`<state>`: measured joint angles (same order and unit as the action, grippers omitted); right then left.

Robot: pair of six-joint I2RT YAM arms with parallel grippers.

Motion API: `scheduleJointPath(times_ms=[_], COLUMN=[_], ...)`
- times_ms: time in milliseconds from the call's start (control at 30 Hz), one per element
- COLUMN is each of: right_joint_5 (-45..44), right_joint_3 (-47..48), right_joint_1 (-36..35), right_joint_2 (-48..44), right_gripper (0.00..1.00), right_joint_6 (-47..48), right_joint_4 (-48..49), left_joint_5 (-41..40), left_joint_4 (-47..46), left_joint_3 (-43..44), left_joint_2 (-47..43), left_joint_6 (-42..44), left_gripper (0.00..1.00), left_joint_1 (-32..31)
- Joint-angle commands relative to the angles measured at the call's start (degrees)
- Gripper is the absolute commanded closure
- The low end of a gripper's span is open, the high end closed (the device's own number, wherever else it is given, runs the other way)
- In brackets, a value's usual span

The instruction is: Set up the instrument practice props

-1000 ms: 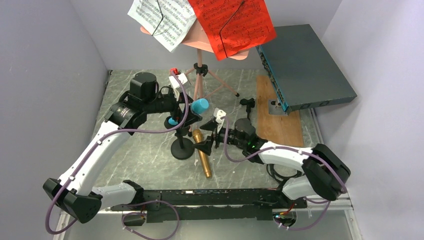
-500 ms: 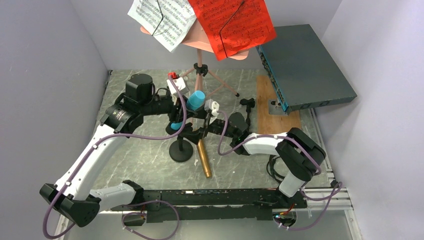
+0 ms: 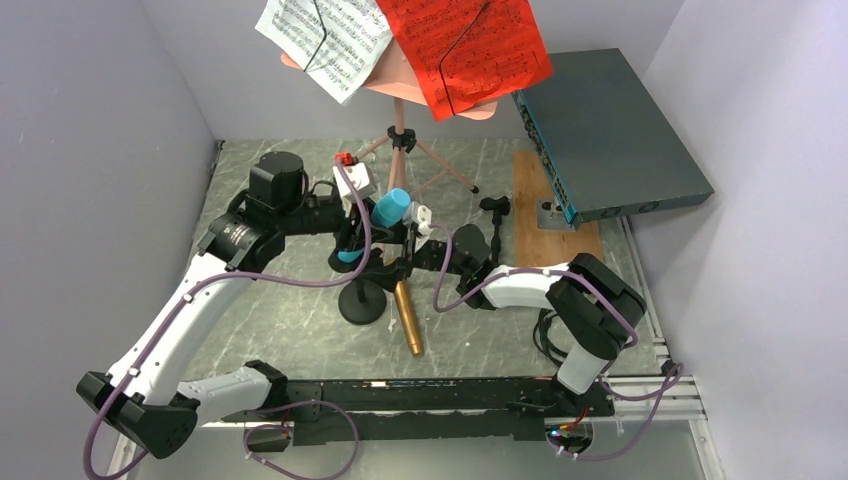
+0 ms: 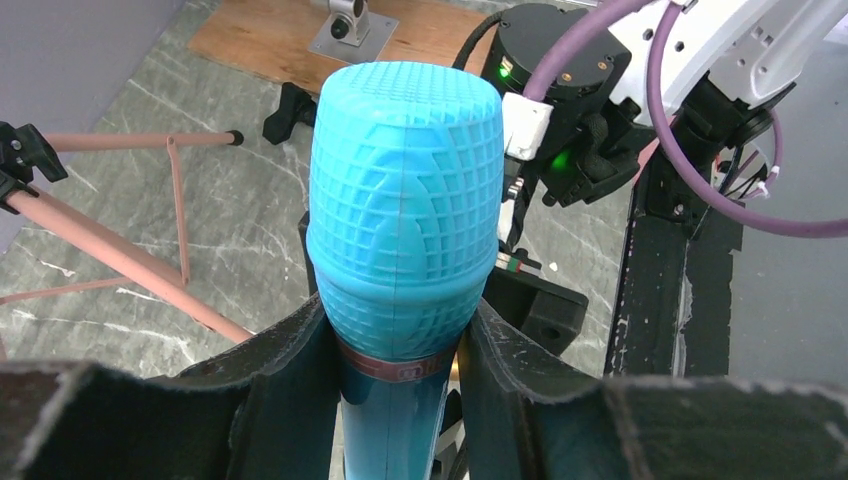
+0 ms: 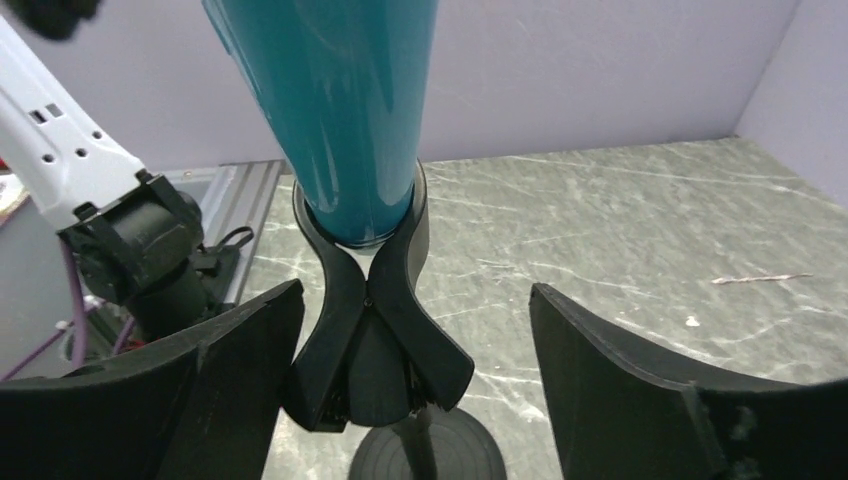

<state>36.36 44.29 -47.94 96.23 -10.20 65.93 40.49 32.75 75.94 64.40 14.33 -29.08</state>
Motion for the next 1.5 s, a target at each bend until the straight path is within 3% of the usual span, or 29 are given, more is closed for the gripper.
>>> scheduleJointPath(times_ms=[0,67,233,333,400,467,500,533,667,833,1033,1067,1100,1133,1167,1200,1267,1333,1467], right_joint_5=[4.72,5.35,4.71,4.54,5.0,5.36,5.3,4.76,2.65,1.96,3.52,3.84,3.01,1.92,0.75,-0.14,-1.12,-2.41,-4.01], right_joint_3=[1.63,2.02,1.18,0.93,1.12,1.01,0.9,0.74,-0.58,-0.92,0.45,0.78,0.58,-0.01,-0.75,-1.46,-3.48,-6.4,-11.75], right_joint_1=[0.16,0.22,0.3,0.48,0.57,0.66,0.64,0.66,0.84,1.36,1.36,1.36,1.36,1.36,1.32,1.31,1.21,1.03,0.22], right_joint_2=[0.45,0.73,0.05,-0.49,-0.79,-1.25,-1.41,-1.69,-2.07,-1.34,-2.03,-2.43,-2.89,-3.63,-4.32,-4.94,-6.73,-7.6,-7.77], right_gripper=[0.21,0.25,0.16,0.2,0.39,0.72,0.95,1.0,1.0,1.0,1.0,0.82,0.53,0.33,0.07,0.01,0.0,0.0,0.0], right_joint_6=[-0.45,-0.46,0.56,0.55,0.1,-0.68,-0.89,-0.91,-1.35,-4.84,-4.86,-5.02,-5.52,-5.86,-6.29,-6.62,-6.02,-6.05,-5.56], right_joint_4=[-0.78,-1.17,-1.92,-1.92,-1.8,-0.65,-0.4,-0.22,2.87,7.73,5.8,4.65,3.86,3.58,3.2,1.99,-1.42,-1.1,1.12], left_joint_5=[2.84,3.02,3.76,3.8,3.71,3.14,2.73,2.31,-0.74,-4.53,-6.43,-6.36,-6.06,-5.98,-6.0,-6.03,-5.92,-5.41,-4.84], left_joint_4=[0.94,0.89,1.28,1.8,2.27,2.86,3.75,4.65,6.9,1.42,-2.99,-3.01,-2.66,-2.25,-1.99,-1.83,-1.45,-0.66,1.64], left_joint_3=[-1.45,-1.52,-1.92,-1.93,-1.92,-2.0,-1.99,-2.31,-6.6,-15.75,-17.97,-17.41,-16.78,-16.11,-15.59,-15.16,-14.51,-13.99,-13.62], left_joint_2=[-2.43,-2.9,-3.62,-3.58,-3.71,-3.84,-3.97,-4.2,-7.55,-16.53,-18.61,-17.76,-16.47,-15.56,-14.86,-14.27,-13.56,-13.22,-13.35], left_joint_6=[1.44,1.77,2.22,2.52,2.78,3.0,3.33,3.77,5.08,2.62,-0.09,-0.17,0.13,0.17,0.17,-0.01,-0.32,-0.94,-2.99], left_gripper=[0.89,0.9,0.91,0.92,0.95,1.0,1.0,1.0,1.0,1.0,1.0,1.0,1.0,1.0,1.0,1.0,0.99,0.85,0.46], left_joint_1=[-0.19,-0.19,-0.19,-0.19,-0.19,-0.19,-0.19,-0.19,-0.18,-0.19,-0.19,-0.19,-0.19,-0.19,-0.19,-0.19,-0.19,-0.19,-0.19])
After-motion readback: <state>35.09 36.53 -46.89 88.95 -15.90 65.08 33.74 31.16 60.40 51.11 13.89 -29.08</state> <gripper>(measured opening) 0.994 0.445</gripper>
